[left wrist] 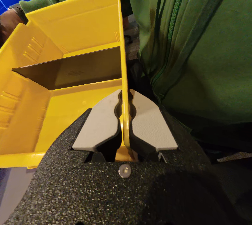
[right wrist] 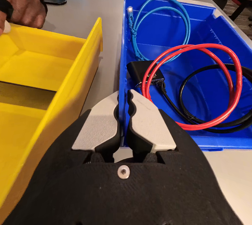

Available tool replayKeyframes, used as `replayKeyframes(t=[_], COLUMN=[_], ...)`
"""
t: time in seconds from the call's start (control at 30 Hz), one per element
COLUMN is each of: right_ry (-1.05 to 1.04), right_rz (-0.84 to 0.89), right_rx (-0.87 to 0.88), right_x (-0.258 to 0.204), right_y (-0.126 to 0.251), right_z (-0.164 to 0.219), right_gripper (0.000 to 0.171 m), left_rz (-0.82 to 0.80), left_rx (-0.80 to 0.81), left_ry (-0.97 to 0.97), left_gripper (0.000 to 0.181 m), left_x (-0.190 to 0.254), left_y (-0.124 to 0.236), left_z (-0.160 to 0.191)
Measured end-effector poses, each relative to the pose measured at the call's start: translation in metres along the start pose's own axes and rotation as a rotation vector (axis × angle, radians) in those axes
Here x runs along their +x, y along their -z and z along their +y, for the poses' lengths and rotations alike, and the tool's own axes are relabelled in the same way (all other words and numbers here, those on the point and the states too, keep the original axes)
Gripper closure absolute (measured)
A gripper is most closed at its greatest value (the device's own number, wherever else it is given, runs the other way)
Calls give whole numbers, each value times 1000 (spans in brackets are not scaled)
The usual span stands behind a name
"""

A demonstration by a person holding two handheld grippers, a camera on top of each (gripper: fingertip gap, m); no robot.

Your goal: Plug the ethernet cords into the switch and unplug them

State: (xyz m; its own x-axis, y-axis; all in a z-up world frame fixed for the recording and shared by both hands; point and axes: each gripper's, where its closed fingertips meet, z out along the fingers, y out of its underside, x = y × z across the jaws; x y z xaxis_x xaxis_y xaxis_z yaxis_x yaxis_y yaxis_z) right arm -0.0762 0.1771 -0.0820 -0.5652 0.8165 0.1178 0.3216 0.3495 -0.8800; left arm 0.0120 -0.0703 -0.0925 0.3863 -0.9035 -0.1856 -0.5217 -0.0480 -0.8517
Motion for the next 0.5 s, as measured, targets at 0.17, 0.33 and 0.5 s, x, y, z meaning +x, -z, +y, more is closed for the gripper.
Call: replayKeyframes(t=[0.17, 0.33, 0.5], right_ry=[-61, -205, -543], right_rz=[34, 231, 261], right_rx=[169, 177, -90], right_x=[8, 24, -44], right_y=[43, 112, 153], right_z=[-32, -33, 12], right_gripper=[143, 135, 111], left_rz=[-22, -304, -869], left_rx=[128, 336, 127], left_ry=[59, 137, 644], left_gripper=[152, 139, 126], left_x=[2, -58, -186], left_y=[18, 80, 163], left_z=[-17, -48, 29])
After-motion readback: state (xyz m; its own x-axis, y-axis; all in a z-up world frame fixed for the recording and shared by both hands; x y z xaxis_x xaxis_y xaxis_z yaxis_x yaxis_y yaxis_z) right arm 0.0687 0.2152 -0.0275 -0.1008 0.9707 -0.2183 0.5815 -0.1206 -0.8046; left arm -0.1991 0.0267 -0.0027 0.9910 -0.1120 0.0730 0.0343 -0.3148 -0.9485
